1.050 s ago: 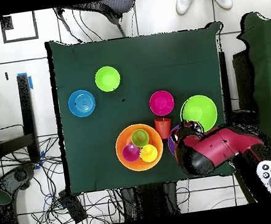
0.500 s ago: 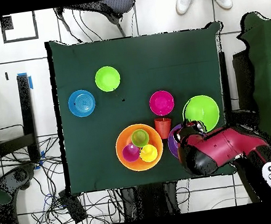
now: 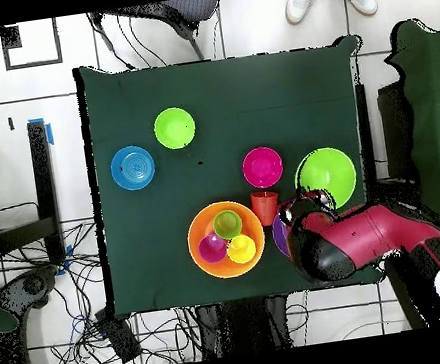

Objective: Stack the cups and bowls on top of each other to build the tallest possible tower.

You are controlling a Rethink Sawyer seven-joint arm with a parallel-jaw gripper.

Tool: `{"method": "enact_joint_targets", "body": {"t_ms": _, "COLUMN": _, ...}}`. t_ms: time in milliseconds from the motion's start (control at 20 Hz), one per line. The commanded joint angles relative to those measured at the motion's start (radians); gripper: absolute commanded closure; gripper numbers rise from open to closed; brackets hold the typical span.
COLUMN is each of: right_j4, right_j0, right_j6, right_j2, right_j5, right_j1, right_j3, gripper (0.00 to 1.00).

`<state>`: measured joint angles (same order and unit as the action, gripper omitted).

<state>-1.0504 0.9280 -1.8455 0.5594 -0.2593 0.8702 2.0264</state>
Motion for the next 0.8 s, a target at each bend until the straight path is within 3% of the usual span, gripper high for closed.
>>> {"method": "enact_joint_targets", "body": {"t_ms": 50, "right_j4": 0.041, "right_j0": -0.074, "right_j6": 0.012, "right_j2": 0.05, "right_j5": -0.018, "right_j1": 0.048, "right_j3": 0.052, "gripper": 1.0}}
{"method": "enact_joint_targets", "body": {"t_ms": 150, "right_j4": 0.007, "right_j0": -0.095, "right_j6": -0.02, "right_j2": 0.015, "right_j5": 0.019, "right_j1": 0.04, "right_j3": 0.035, "gripper": 1.0}}
{"method": "enact_joint_targets", "body": {"t_ms": 350, "right_j4": 0.026, "right_j0": -0.09, "right_j6": -0.026, "right_j2": 0.017, "right_j5": 0.033, "right_j1": 0.069, "right_j3": 0.06, "gripper": 1.0}}
{"method": "enact_joint_targets", "body": {"t_ms": 450, "right_j4": 0.021, "right_j0": -0.124, "right_j6": -0.062, "right_j2": -0.013, "right_j5": 0.048, "right_j1": 0.097, "right_j3": 0.082, "gripper": 1.0}}
{"method": "enact_joint_targets", "body": {"t_ms": 800, "right_j4": -0.046, "right_j0": -0.363, "right_j6": -0.232, "right_j2": -0.242, "right_j5": 0.085, "right_j1": 0.156, "right_j3": 0.101, "gripper": 1.0}}
